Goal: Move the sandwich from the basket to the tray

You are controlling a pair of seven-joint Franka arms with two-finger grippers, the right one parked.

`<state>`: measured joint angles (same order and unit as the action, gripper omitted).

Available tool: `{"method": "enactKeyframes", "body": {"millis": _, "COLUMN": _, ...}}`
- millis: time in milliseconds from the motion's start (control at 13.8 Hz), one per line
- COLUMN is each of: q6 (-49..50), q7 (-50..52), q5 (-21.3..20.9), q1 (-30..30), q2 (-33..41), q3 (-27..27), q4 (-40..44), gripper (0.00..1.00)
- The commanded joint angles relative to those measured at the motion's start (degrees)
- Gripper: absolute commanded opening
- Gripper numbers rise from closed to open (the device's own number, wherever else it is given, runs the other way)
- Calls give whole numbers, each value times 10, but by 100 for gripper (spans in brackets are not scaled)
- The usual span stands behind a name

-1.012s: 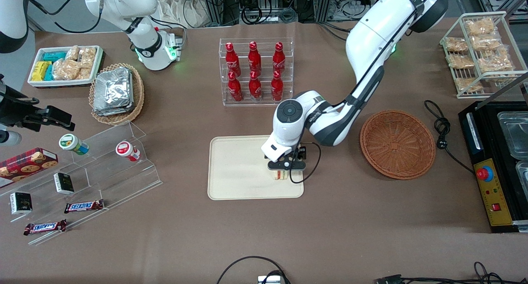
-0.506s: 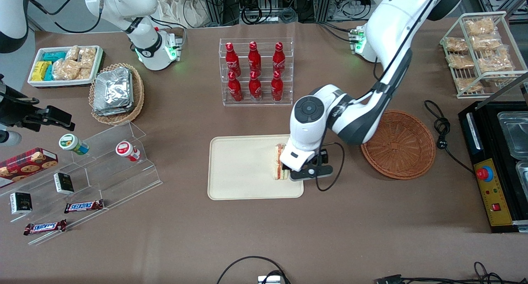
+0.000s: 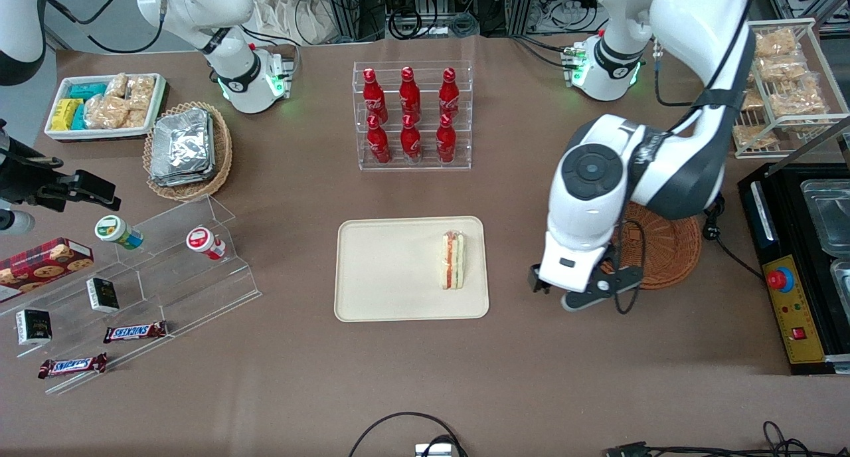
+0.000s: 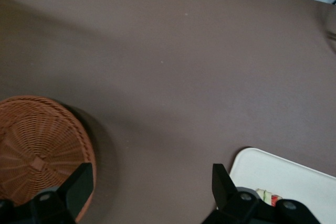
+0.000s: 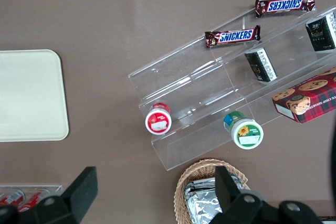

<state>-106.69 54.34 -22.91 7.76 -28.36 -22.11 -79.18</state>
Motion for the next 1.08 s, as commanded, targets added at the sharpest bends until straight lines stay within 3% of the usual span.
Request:
{"method": "enactKeyframes", "body": {"millis": 0, "q6": 78, "q7": -73, "q5": 20, "q1": -27, "q2": 8, "q3": -5, "q4": 39, "gripper": 100}}
{"method": "enactKeyframes", "body": {"millis": 217, "q6": 115, "q7": -163, "q5": 65, "q1": -78, "q2": 43, "q3": -4, "q4": 45, "gripper": 100}}
{"method": "enactKeyframes", "body": {"millis": 506, "q6": 162, "q7": -263, "q5": 83, "q1": -117, "q2": 78, "q3": -1, "q4": 35, "gripper": 100}}
{"method": "enactKeyframes", "body": {"millis": 795, "q6": 153, "q7": -387, "q5": 155, "q1": -83, "q2": 163, "q3": 121, "q4": -44, "gripper": 100}}
{"method": "enactKeyframes", "body": {"millis": 1012, "q6": 154, "q7": -464, "q5": 198, "q1": -78, "q2": 210, "q3": 163, "q4": -77, "gripper": 100}}
